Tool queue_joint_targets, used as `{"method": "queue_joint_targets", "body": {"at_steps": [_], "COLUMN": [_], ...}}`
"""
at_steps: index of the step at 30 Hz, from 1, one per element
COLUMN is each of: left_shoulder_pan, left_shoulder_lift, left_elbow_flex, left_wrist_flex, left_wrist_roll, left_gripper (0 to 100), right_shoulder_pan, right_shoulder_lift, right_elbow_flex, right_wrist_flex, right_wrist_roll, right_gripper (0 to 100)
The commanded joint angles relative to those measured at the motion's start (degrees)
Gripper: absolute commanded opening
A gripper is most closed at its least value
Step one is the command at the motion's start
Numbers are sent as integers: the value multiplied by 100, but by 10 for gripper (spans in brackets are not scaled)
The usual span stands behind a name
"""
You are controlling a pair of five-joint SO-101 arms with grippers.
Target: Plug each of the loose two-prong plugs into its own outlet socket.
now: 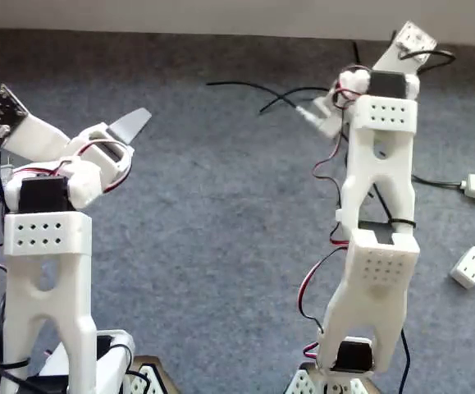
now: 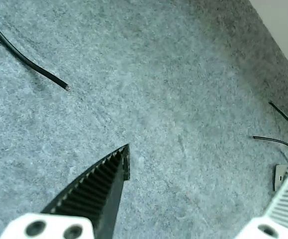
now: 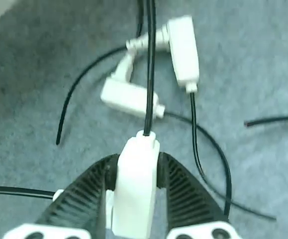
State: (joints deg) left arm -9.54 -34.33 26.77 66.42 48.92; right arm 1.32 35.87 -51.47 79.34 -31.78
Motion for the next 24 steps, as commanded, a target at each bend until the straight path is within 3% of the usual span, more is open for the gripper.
{"method": "queue_joint_targets", "body": {"at_steps": [1, 11, 15, 24], "left_shoulder_pan": [145, 145, 145, 145], "left_shoulder_lift": [-127, -127, -127, -127], "left_elbow_flex": [-4, 497, 549, 1244], "left_wrist_flex": [-105, -149, -149, -923], "left_wrist_roll": [-26, -26, -26, -18], "left_gripper": [450, 450, 450, 450], "right_shoulder_pan": [75, 13, 4, 215], "right_shoulder_lift": [-268, 1499, 1903, 1903], "right_elbow_flex": [-57, -31, -66, -884], "right_wrist_flex": [-1165, -3943, -4558, -4532], "right_wrist_roll": [1046, 2637, 3121, 3147], "right_gripper": [8, 13, 19, 355]}}
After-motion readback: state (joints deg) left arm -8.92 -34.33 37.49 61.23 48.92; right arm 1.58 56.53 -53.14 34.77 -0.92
